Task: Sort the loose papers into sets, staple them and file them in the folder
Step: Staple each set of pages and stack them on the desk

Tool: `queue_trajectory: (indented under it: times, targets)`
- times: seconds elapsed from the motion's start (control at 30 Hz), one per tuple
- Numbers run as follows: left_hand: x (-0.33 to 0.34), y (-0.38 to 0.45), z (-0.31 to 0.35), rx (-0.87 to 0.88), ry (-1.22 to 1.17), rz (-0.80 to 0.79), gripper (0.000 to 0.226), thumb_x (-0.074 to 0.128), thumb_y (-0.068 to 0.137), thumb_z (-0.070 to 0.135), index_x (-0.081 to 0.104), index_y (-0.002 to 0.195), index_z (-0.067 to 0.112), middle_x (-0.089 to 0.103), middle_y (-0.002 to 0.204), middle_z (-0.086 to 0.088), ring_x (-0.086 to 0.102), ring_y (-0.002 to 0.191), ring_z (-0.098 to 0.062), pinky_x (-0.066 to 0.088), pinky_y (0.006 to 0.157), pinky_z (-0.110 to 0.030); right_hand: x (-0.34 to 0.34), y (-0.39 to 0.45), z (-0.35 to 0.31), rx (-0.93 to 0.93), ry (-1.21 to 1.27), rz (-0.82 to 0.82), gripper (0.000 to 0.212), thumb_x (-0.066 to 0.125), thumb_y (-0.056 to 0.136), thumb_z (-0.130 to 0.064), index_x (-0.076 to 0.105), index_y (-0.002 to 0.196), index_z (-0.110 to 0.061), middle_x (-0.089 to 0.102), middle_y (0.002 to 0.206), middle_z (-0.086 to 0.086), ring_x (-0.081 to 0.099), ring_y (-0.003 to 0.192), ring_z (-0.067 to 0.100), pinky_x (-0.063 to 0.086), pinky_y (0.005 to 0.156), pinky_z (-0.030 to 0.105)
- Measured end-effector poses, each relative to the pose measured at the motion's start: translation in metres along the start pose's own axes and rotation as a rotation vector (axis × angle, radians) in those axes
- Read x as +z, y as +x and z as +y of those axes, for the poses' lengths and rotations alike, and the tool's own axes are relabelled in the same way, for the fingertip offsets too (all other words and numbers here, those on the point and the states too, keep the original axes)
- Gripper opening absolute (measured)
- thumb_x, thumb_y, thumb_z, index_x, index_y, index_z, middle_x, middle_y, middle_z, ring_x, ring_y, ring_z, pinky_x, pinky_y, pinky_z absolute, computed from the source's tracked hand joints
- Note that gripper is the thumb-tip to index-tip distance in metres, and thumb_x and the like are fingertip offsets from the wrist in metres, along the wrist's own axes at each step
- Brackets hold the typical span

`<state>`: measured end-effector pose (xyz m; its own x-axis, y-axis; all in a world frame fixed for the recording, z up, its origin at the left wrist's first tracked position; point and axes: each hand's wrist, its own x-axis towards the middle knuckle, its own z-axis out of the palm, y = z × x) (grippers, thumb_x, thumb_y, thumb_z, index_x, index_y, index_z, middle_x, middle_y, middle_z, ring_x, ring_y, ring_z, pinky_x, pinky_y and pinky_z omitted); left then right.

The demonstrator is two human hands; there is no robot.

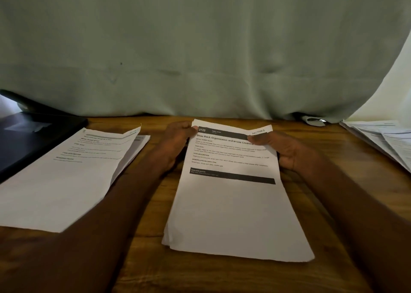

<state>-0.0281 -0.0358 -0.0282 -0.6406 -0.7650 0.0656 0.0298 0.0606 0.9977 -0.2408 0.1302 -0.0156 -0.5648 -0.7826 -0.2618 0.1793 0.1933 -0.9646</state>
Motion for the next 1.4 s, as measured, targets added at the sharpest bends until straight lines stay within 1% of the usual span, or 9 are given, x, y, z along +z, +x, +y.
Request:
queue_trajectory:
  times: [0.17,0.33,0.5,0.67,0.77,0.93,1.07,1.23,1.4]
  targets:
    - [-0.001,0.002,-0.002,-0.012,0.045,0.1,0.018,0.064,0.101,0.021,0.07,0.102,0.004,0.079,0.089,-0.008,0.079,0.081,-0.025,0.063,0.066,-0.033,0.002,-0.001,0.0,-0.008,-0.025,-0.001,0.046,0.076,0.086,-0.004,0.062,0.129,0.0,0.074,0.113,0.021,0.071,0.105,0.041,0.058,0.086,0.054]
    - [0.002,0.0,-0.001,-0.017,0.028,0.091,0.018,0.06,0.103,0.019,0.073,0.105,0.007,0.08,0.094,-0.009,0.078,0.088,-0.03,0.064,0.083,-0.045,0.002,-0.001,0.0,-0.011,-0.039,-0.005,0.046,0.077,0.085,-0.005,0.063,0.128,-0.001,0.075,0.112,0.02,0.072,0.102,0.04,0.059,0.087,0.055]
    - [0.01,0.001,-0.002,-0.015,-0.086,0.093,0.017,0.055,0.105,0.015,0.069,0.106,0.005,0.078,0.102,-0.017,0.075,0.097,-0.038,0.061,0.088,-0.052,0.003,-0.001,0.001,-0.039,-0.039,-0.014,0.044,0.079,0.084,-0.006,0.065,0.125,0.0,0.076,0.109,0.019,0.073,0.101,0.04,0.059,0.089,0.054]
    - [0.009,0.002,-0.001,-0.181,-0.208,0.009,0.029,0.068,0.098,0.026,0.067,0.117,0.003,0.077,0.108,-0.018,0.075,0.1,-0.039,0.059,0.091,-0.056,0.006,-0.003,0.001,-0.057,-0.008,0.0,0.041,0.079,0.084,-0.007,0.065,0.123,-0.002,0.076,0.108,0.019,0.073,0.102,0.041,0.057,0.093,0.058]
    - [0.005,0.001,0.001,-0.212,-0.234,-0.064,0.032,0.075,0.093,0.026,0.07,0.118,0.005,0.077,0.111,-0.017,0.076,0.099,-0.037,0.061,0.086,-0.053,0.005,-0.002,0.0,-0.085,0.032,0.011,0.04,0.077,0.085,-0.006,0.066,0.123,-0.004,0.077,0.106,0.017,0.075,0.095,0.038,0.062,0.081,0.052]
    - [0.006,-0.002,0.001,-0.195,-0.252,-0.134,0.038,0.079,0.087,0.023,0.07,0.119,0.004,0.077,0.112,-0.018,0.076,0.098,-0.037,0.064,0.071,-0.047,0.002,-0.001,0.0,-0.091,0.028,0.01,0.041,0.077,0.085,-0.006,0.065,0.124,-0.003,0.077,0.106,0.017,0.076,0.095,0.037,0.062,0.08,0.051]
    - [0.014,-0.002,0.0,-0.143,-0.202,-0.004,0.027,0.076,0.093,0.022,0.072,0.111,0.002,0.079,0.101,-0.017,0.078,0.084,-0.036,0.062,0.059,-0.044,0.004,-0.002,0.0,-0.083,-0.05,0.016,0.04,0.078,0.084,-0.005,0.065,0.122,-0.001,0.078,0.103,0.017,0.076,0.09,0.036,0.064,0.074,0.049]
    - [0.023,-0.004,0.0,-0.047,-0.113,0.087,0.03,0.073,0.096,0.025,0.071,0.11,-0.002,0.08,0.091,-0.009,0.078,0.077,-0.027,0.061,0.056,-0.033,0.004,-0.008,-0.003,-0.046,-0.1,0.035,0.039,0.079,0.085,-0.005,0.064,0.121,-0.004,0.078,0.101,0.016,0.077,0.09,0.036,0.062,0.078,0.051]
    - [0.03,-0.01,0.002,0.028,-0.068,0.141,0.027,0.069,0.099,0.02,0.071,0.112,-0.004,0.079,0.081,-0.004,0.075,0.061,-0.014,0.054,0.047,-0.021,0.005,-0.011,-0.002,-0.126,-0.181,0.087,0.024,0.08,0.088,-0.016,0.067,0.107,-0.01,0.079,0.094,0.011,0.078,0.074,0.022,0.062,0.057,0.034]
